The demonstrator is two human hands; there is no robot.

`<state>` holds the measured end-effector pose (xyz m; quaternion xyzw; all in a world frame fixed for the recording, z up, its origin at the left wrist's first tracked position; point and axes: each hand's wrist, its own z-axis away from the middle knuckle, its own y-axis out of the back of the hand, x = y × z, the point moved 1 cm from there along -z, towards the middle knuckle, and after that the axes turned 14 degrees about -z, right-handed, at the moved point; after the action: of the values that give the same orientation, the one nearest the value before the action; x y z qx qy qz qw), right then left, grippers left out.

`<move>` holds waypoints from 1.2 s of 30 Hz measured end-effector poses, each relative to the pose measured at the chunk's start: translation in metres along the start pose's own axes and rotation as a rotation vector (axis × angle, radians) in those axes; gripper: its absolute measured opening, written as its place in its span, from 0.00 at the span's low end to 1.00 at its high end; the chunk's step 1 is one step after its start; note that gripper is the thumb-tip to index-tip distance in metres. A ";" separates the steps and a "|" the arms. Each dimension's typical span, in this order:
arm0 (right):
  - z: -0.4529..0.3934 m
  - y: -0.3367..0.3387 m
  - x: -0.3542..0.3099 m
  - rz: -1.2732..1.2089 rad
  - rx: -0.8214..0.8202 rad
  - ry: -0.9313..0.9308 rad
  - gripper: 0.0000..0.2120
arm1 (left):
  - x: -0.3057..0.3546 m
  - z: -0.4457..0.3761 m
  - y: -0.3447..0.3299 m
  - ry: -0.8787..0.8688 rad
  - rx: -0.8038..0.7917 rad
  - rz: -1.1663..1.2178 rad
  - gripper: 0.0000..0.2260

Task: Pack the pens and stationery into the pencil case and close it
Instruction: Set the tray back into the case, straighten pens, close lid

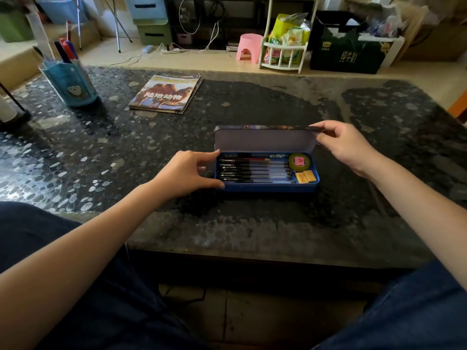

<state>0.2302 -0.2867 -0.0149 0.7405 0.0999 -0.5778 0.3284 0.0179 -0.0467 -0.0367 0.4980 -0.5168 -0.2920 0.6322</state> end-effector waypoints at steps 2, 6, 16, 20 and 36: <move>0.010 0.003 -0.003 0.040 -0.058 -0.001 0.16 | -0.004 0.000 0.005 0.033 -0.039 -0.023 0.27; 0.032 0.003 -0.010 0.192 -0.233 -0.105 0.23 | -0.019 -0.001 0.016 0.157 0.038 0.030 0.11; 0.015 -0.048 0.007 0.553 0.016 -0.034 0.17 | 0.045 -0.033 -0.017 0.261 0.052 0.038 0.19; 0.022 -0.053 0.021 0.600 -0.047 0.006 0.20 | 0.034 -0.037 -0.033 0.135 0.030 -0.139 0.20; 0.022 -0.057 0.030 0.599 -0.096 0.113 0.18 | 0.024 -0.041 -0.048 0.027 0.023 -0.245 0.21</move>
<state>0.1923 -0.2631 -0.0661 0.7514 -0.0776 -0.4079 0.5129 0.0706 -0.0710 -0.0713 0.5687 -0.4468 -0.3544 0.5928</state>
